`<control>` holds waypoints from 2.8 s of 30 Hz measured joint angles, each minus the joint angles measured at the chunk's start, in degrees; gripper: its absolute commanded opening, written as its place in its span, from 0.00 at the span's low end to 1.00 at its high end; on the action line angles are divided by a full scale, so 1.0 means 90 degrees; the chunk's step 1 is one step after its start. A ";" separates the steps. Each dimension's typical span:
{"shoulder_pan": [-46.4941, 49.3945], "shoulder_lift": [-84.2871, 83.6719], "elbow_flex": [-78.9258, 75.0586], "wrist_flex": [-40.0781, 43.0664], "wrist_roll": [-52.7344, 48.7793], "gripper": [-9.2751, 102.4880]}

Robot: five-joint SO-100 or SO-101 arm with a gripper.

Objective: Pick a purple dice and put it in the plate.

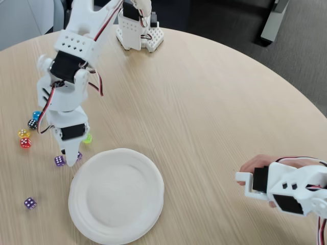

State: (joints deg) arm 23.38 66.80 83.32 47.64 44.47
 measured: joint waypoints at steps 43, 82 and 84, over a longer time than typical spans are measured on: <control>0.0000 0.0000 0.0059 0.0830 0.0586 0.20; -0.0088 0.1465 0.0059 0.1211 0.1133 0.08; -0.0088 0.1885 0.0059 0.1211 0.1152 0.08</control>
State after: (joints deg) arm 22.59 83.76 83.85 58.54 54.84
